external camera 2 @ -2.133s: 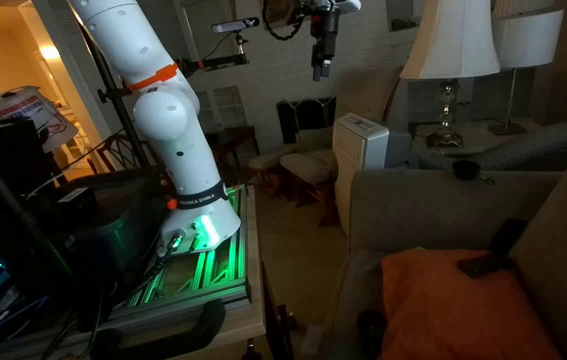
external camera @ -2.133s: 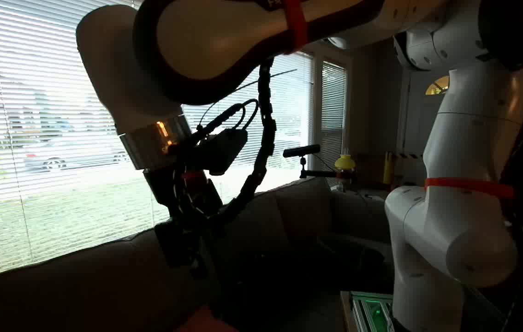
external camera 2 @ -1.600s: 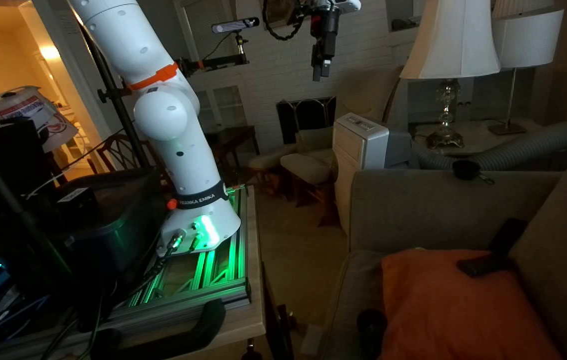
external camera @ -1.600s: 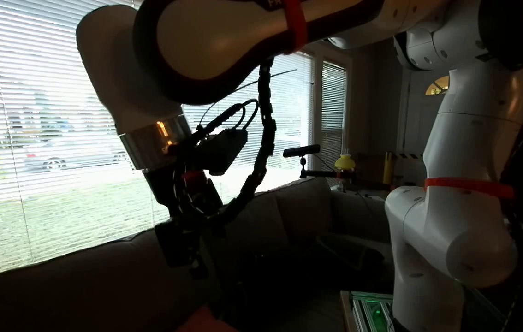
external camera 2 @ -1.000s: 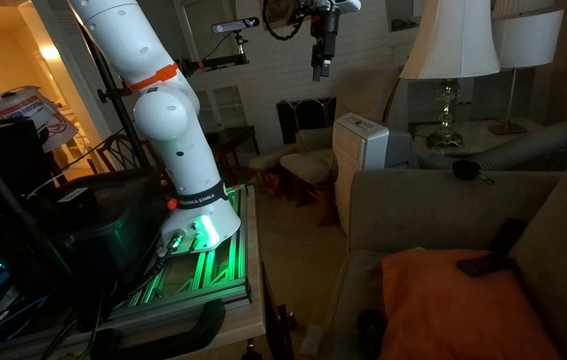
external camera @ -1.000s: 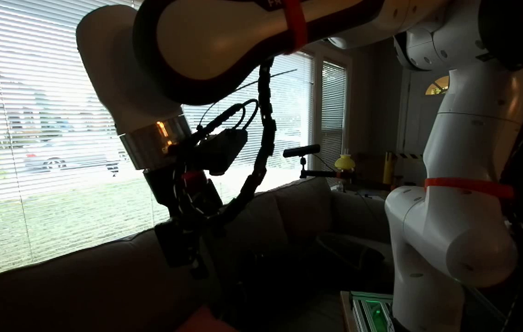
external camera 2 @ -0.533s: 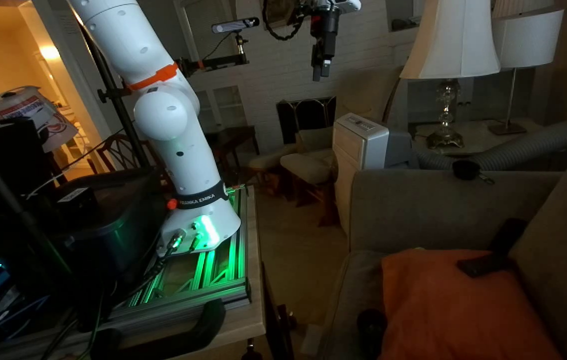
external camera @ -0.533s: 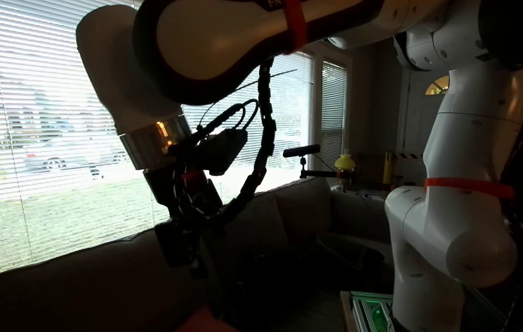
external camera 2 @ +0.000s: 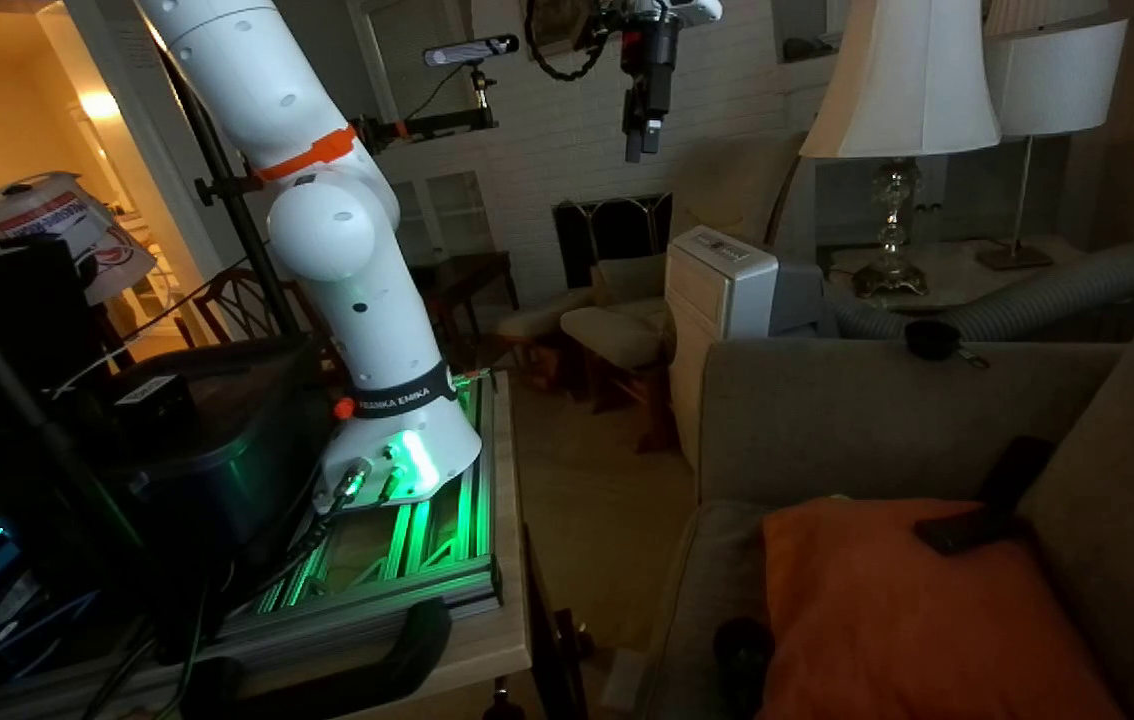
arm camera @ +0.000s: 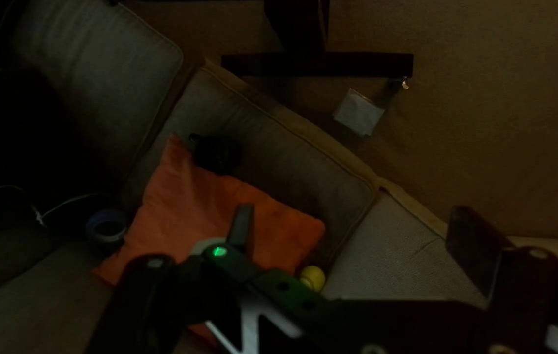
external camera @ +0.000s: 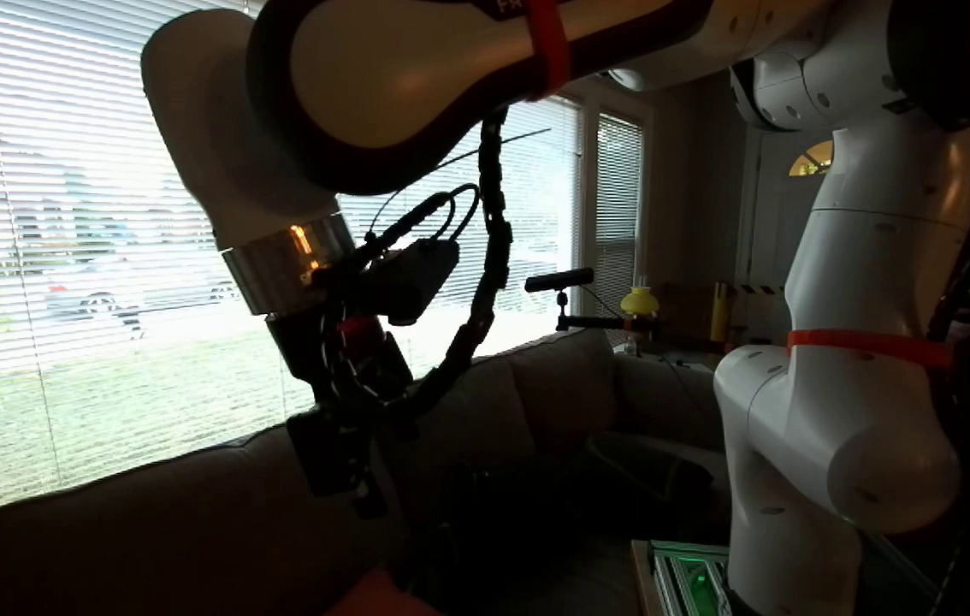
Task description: Put the black mug on the orange pillow
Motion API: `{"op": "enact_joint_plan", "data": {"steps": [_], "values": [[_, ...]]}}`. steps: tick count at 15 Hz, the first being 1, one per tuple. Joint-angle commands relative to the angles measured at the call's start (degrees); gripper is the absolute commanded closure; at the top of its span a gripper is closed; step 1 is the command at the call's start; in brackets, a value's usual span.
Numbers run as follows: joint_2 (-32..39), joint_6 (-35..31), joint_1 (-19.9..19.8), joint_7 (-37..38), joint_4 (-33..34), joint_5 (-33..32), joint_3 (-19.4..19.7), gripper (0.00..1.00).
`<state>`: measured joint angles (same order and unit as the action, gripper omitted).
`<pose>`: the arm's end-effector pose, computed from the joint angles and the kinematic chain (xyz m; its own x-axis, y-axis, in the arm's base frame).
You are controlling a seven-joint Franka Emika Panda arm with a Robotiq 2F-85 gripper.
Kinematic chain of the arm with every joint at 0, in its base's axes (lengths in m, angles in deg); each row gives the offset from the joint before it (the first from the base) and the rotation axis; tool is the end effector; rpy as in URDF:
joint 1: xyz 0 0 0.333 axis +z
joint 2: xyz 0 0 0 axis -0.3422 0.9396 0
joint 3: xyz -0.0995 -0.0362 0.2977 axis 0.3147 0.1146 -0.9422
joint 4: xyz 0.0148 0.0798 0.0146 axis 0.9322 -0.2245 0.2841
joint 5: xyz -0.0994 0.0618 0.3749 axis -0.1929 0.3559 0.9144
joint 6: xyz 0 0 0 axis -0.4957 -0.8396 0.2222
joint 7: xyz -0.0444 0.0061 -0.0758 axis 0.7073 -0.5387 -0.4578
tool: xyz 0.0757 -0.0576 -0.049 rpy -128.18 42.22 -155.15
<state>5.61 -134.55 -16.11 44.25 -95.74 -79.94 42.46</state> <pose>0.4207 0.1506 0.4740 0.9664 -0.0072 -0.2570 0.0423 -0.9816 0.1863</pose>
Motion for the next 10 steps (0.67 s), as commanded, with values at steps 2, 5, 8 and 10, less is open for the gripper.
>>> {"op": "enact_joint_plan", "data": {"steps": [2, 5, 8, 10], "values": [[0.14, 0.11, 1.54, 0.31, 0.10, -0.29, 1.38, 0.00], [0.06, -0.75, 1.01, 0.74, -1.99, -0.82, 1.95, 0.00], [-0.38, -2.35, -0.25, 0.55, -6.51, -2.46, 4.29, 0.00], [-0.94, -4.89, -0.98, -2.42, -10.13, -1.46, 7.08, 0.00]]}}
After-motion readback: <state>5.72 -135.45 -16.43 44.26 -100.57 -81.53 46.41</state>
